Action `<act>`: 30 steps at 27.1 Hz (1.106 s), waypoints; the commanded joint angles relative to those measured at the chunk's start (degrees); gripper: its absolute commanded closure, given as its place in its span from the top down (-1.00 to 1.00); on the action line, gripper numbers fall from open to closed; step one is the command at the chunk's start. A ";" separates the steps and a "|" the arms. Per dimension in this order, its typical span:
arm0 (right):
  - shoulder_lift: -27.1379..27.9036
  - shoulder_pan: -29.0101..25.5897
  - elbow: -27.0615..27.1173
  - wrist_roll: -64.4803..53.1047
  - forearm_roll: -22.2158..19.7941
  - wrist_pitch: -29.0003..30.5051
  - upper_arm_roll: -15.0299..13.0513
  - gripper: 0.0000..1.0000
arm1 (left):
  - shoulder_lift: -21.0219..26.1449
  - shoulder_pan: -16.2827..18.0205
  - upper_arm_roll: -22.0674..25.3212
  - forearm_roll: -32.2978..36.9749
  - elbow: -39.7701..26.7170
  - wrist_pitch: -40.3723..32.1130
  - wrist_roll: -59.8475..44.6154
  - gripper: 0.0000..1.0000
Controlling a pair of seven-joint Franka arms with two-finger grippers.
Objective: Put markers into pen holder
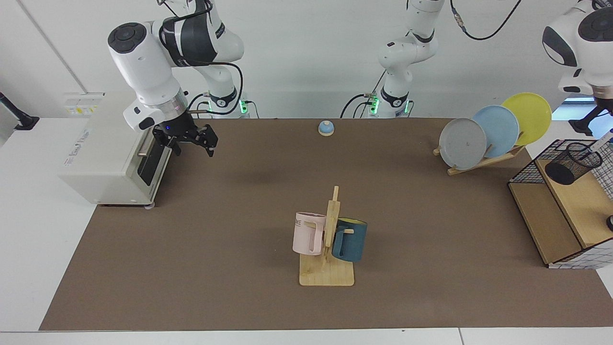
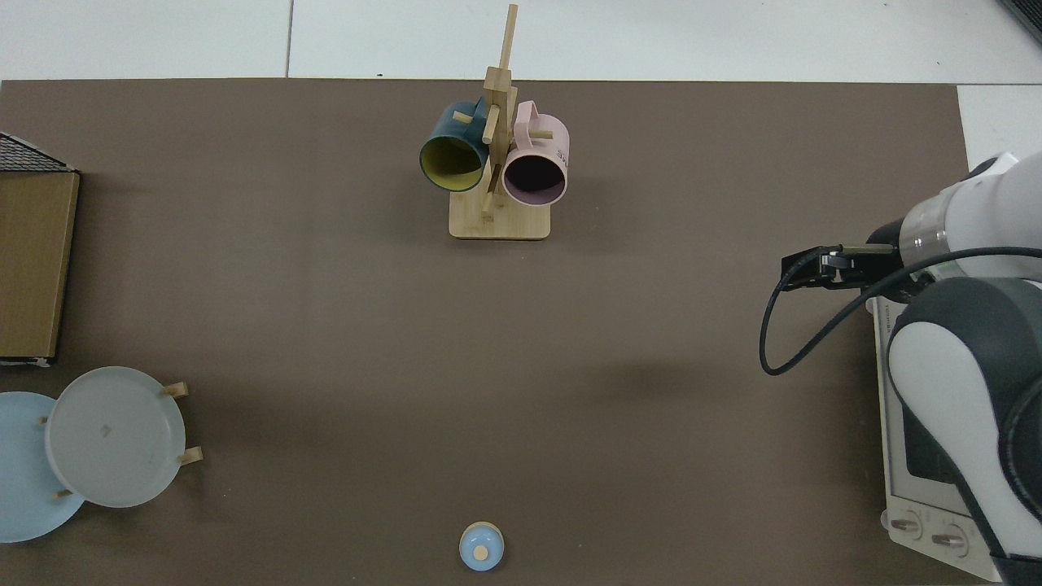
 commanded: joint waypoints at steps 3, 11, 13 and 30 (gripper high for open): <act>-1.10 -1.02 -0.93 -1.79 -2.11 -1.00 0.75 1.00 | 0.27 0.09 -0.01 1.95 -2.02 -0.61 1.13 -1.00; -1.36 -1.02 -1.81 -1.79 -2.81 -0.91 0.67 1.00 | -0.43 0.09 -0.10 3.27 -5.54 -1.05 0.95 -1.00; -1.27 -1.02 -1.72 -1.79 -4.47 -0.47 0.67 1.00 | -0.43 0.09 -0.10 3.36 -5.54 -1.05 1.04 -0.89; -1.36 -2.43 -1.28 -1.79 -6.24 -0.64 0.49 1.00 | 0.54 -3.78 -0.45 0.91 -2.82 -6.85 -2.29 1.00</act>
